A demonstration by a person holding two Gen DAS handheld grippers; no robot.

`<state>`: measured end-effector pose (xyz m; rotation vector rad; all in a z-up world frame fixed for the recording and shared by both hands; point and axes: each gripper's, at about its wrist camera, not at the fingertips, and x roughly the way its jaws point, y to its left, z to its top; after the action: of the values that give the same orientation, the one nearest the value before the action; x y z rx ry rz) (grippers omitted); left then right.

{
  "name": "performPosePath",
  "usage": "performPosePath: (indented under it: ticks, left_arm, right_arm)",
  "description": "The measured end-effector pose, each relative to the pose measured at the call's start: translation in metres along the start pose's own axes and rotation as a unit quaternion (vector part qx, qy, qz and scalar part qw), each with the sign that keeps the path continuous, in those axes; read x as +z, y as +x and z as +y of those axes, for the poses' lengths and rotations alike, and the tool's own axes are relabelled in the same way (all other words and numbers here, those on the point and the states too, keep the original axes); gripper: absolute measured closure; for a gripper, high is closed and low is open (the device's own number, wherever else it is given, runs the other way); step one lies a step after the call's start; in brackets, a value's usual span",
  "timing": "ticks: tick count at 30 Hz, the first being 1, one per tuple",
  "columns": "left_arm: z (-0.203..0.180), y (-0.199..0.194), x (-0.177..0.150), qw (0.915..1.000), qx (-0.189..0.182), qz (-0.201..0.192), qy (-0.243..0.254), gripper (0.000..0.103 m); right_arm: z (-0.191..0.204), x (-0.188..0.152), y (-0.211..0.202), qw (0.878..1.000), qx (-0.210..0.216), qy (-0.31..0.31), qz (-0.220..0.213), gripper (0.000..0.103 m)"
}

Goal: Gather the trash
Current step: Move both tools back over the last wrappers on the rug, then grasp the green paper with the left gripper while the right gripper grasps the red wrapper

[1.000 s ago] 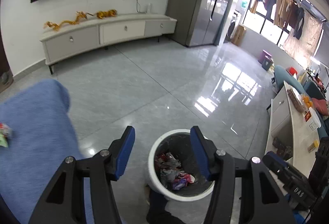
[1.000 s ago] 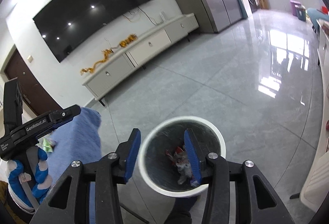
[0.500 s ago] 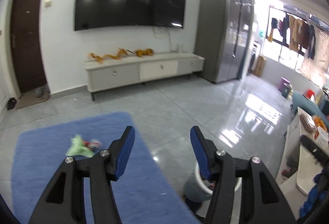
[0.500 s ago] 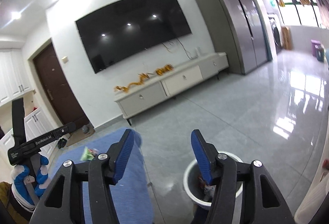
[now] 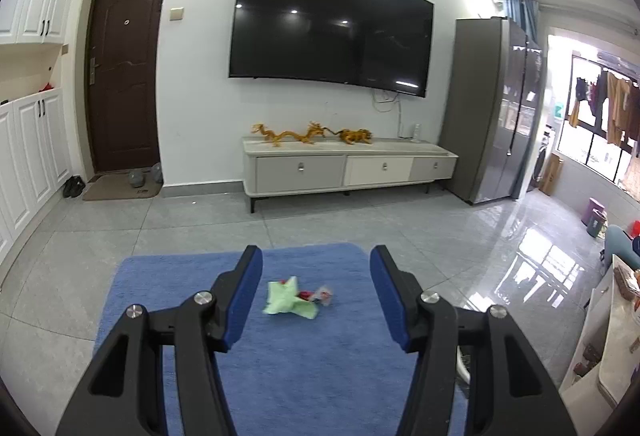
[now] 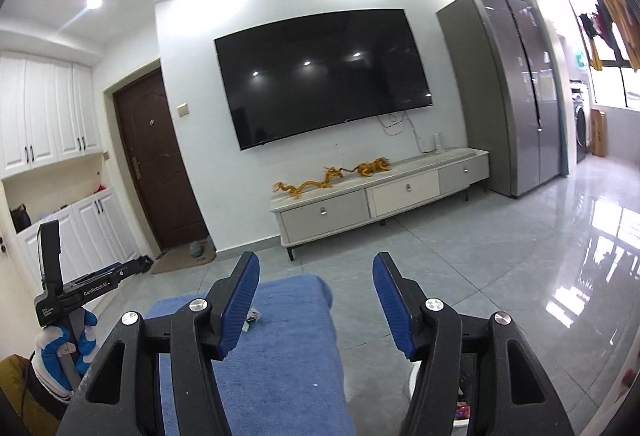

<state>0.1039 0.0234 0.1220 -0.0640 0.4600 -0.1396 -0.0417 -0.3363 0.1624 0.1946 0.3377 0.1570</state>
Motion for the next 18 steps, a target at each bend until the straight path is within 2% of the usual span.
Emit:
performPosePath:
  ticks: [3,7,12,18]
  left_arm:
    - [0.025,0.022,-0.005,0.9998,0.003,0.013,-0.011,0.049]
    - [0.045,0.071,-0.021,0.9985,0.002,0.050,-0.022,0.049]
    - [0.052,0.145,-0.050,0.9939,0.003,0.107,-0.025,0.049]
    - [0.045,0.235,-0.075,0.9872,-0.002,0.156,-0.034,0.049]
  right_arm:
    - [0.013,-0.003,0.032,1.000,0.012,-0.008,0.024,0.046]
    - [0.031,-0.015,0.087,0.997,0.030,-0.018,0.064,0.046]
    - [0.040,-0.044,0.164,0.991,0.051,-0.021,0.119,0.046]
    - [0.043,-0.083,0.256,0.981,0.071,-0.020,0.179,0.046]
